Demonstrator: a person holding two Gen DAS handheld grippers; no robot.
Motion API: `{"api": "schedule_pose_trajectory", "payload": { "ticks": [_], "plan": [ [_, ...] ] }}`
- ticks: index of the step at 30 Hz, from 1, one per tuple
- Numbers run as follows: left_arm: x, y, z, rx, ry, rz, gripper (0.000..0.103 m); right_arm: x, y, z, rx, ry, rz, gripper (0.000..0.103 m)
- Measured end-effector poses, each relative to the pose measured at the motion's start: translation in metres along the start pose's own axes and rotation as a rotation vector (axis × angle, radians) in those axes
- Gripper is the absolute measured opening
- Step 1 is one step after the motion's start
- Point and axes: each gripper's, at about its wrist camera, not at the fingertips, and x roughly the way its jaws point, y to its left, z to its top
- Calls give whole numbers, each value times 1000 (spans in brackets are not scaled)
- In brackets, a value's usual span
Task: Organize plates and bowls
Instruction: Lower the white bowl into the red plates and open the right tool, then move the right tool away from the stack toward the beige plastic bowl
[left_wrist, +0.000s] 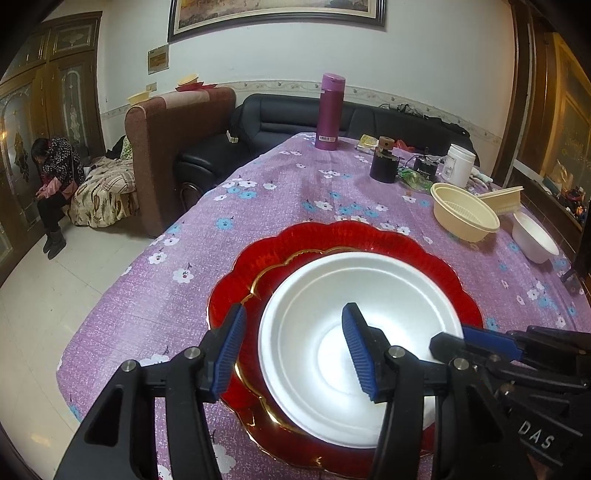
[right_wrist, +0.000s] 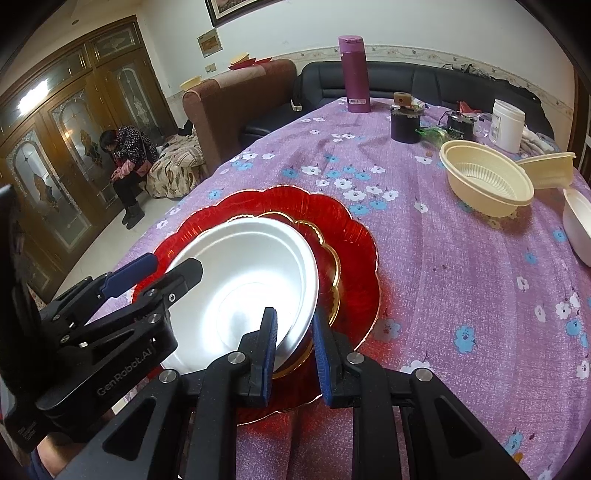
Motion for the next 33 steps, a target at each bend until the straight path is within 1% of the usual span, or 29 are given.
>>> {"api": "schedule_pose_trajectory", "payload": {
  "ticks": [1,2,4,5,9,20,24,28,33],
  "plan": [
    [-1,0,0,0,-1,2,56,0,0,0,-3,1,6,23],
    [-1,0,0,0,-2,3,56,1,1,0,-11,4,11,28],
    [-2,0,0,-1,-5,6,56,2,3,-1,-25,7,18,45],
    [-3,0,0,-1,-5,7,56,2,4,-2,-29,4,20,46],
    [-3,0,0,-1,-5,8,56,-3,2,-1,-29,-17,11,47],
    [-11,-8,4,20,-16,3,57,-26,-17,3,29,-70,10,47],
    [-16,-20,7,45,-26,-9,57,-36,-29,3,58,-90,2,47],
    [-19,-36,10,84,-26,-29,57,-45,-49,2,104,-106,-7,47],
    [-20,-58,13,116,-17,-76,57,-54,-74,0,160,-118,-18,47]
  ]
}}
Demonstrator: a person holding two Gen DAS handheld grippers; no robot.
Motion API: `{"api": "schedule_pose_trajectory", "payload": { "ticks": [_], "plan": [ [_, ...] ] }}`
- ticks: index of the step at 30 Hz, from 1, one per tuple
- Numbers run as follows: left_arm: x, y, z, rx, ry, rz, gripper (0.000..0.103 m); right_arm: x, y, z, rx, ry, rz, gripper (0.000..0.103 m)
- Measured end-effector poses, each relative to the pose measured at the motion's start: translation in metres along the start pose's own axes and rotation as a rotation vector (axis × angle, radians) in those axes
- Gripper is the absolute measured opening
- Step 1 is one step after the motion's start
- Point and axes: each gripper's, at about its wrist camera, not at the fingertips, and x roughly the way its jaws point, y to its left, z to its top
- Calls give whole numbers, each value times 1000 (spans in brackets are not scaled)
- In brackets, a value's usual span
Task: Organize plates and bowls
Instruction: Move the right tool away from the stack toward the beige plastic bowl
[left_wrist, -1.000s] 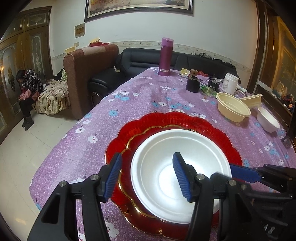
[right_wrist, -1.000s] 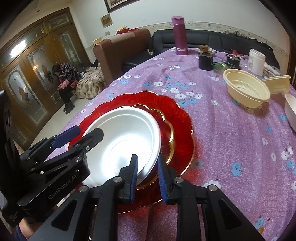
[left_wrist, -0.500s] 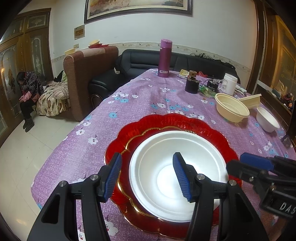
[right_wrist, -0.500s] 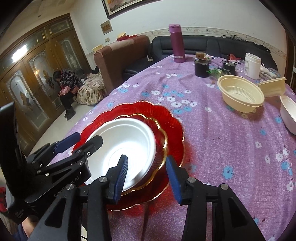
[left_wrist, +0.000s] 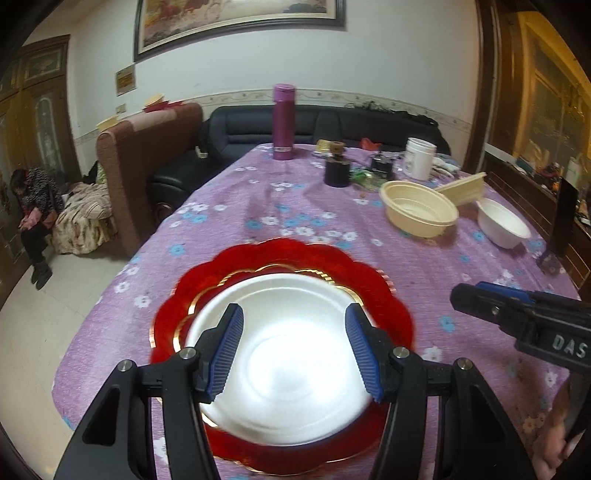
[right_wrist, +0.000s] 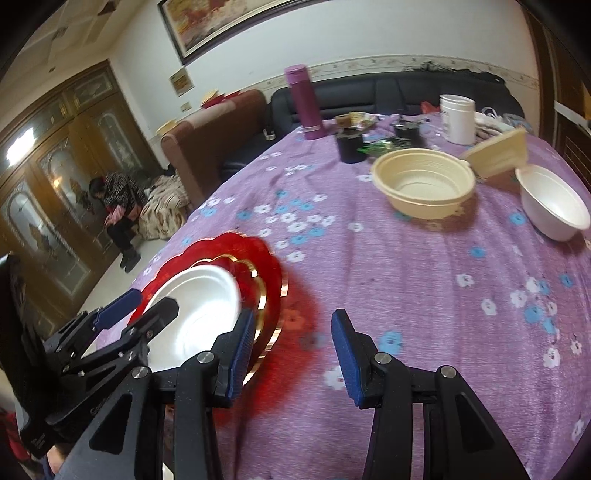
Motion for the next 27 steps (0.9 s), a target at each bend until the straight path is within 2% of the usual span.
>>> {"api": "schedule_pose_trajectory", "payload": {
  "ticks": [9,14,18,21,25,27],
  "plan": [
    [3,-48,16,91,36,-110,57,-13,-44,7,85,-25,-21,47],
    [11,-77,35,125,111,-235,57,-22,-72,18,131,-42,-48,46],
    [23,-99,53,137,157,-290,57,-28,-92,30,157,-51,-79,46],
    [37,-112,66,136,191,-311,57,-27,-108,39,188,-46,-87,46],
    [60,-121,76,132,224,-291,57,-15,-120,48,199,-31,-115,46],
    [73,-120,78,112,258,-285,57,-5,-125,49,213,-11,-103,46]
  ]
}}
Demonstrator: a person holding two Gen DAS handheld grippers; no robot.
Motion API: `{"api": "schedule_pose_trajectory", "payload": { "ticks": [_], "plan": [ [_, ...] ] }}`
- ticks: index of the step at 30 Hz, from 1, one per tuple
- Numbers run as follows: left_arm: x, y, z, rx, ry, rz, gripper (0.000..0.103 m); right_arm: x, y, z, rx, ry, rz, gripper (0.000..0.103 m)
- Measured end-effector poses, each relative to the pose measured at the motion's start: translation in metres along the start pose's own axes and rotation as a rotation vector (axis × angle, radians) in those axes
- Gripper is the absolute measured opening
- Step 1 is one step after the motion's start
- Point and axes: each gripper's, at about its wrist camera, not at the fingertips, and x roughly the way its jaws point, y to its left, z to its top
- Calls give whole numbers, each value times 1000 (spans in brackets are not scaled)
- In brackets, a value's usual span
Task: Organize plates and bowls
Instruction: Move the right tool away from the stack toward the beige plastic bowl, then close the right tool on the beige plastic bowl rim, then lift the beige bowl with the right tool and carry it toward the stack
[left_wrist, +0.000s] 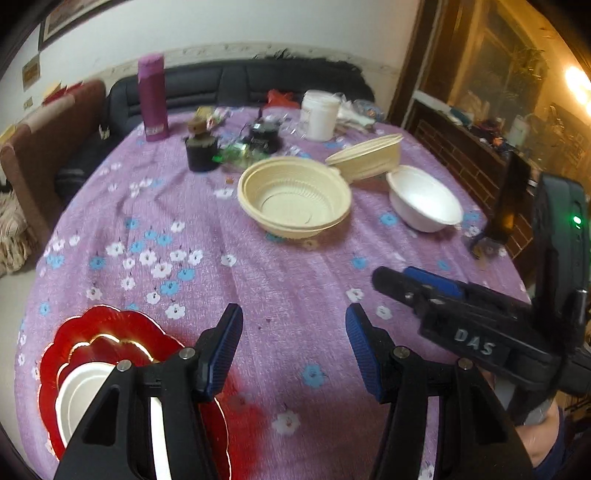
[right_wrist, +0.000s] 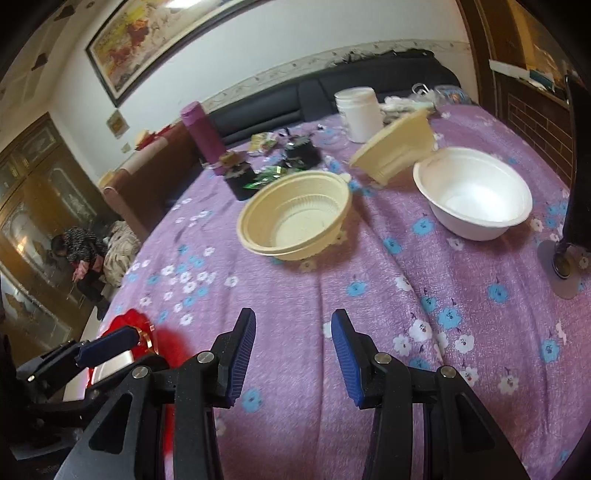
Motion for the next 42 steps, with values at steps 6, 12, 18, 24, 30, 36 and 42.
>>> {"api": "schedule_pose_trajectory", "payload": {
  "ticks": [6,12,18,24,30,36,42],
  "plan": [
    [9,10,5,-21,16,-11,57,0,-22,11,92,14,-2,46],
    [9,12,23,-22,-2,9,57,-5,-26,31,101,-10,0,46],
    [22,27,62,-55,-13,76,57,13,-29,61,119,-31,-4,46],
    [75,41,104,-131,27,103,57,46,-46,83,172,-36,-45,46],
    [124,47,119,-136,80,131,57,76,-60,90,185,-9,-23,39],
    [157,55,116,-141,147,115,23,98,-53,86,135,31,5,24],
    [153,46,110,-124,149,105,15,99,-46,82,72,21,-40,20]
  ]
}}
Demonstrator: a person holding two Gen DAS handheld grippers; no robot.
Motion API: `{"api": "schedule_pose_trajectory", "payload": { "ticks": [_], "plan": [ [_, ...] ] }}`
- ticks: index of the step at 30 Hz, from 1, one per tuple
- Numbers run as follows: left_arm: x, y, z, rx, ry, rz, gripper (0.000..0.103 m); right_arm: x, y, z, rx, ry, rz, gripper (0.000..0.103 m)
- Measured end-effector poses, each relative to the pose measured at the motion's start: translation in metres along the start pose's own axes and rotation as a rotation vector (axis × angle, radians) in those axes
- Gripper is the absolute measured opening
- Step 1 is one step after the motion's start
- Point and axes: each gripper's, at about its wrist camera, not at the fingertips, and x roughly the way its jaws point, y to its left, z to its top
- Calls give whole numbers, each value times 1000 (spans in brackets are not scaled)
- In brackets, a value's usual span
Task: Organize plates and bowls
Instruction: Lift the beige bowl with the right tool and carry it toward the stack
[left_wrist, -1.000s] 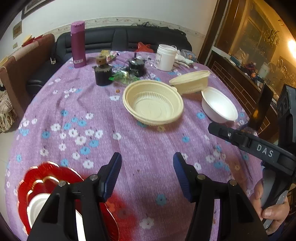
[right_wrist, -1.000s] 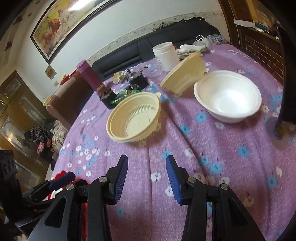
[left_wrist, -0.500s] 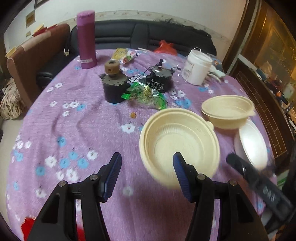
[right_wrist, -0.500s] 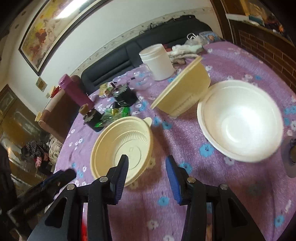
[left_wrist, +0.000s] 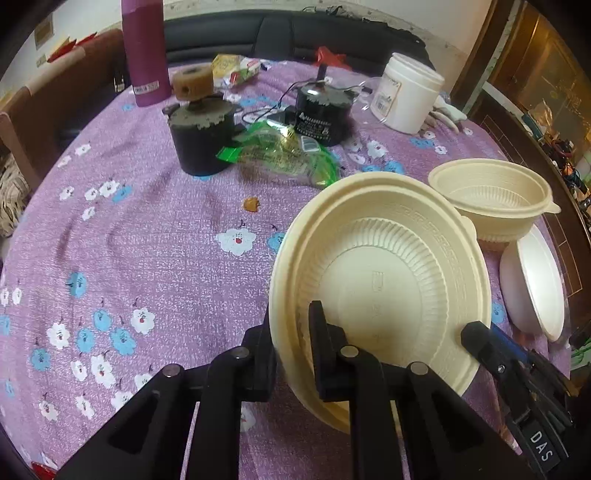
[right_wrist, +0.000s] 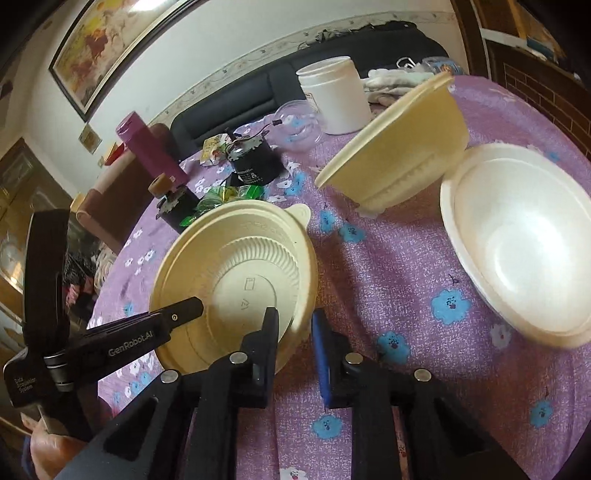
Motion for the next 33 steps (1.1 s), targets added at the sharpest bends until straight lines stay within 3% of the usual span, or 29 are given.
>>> {"api": "schedule_pose_trajectory", "payload": {
  "ticks": [10,16,22,26,30,33],
  "plan": [
    [-59,-20,-39,87,-75,28,16,-54,4,-9,6,-26,39,19],
    [-84,-36,-91,157,-68,-18,22,-101,6,-45,-41,-38,39,19],
    [-99,-47,-155,226,-35,-70,24,-137,-8,-102,-65,26,77,19],
    [-97,-45,-178,230,-62,-40,27,-137,-12,-125,-68,52,72,21],
    [-94,-40,-183,208,-102,-5,27,-126,-10,-133,-69,81,86,21],
    [-89,-41,-186,219,-126,27,27,-121,-5,-134,-90,67,48,21]
  ]
}}
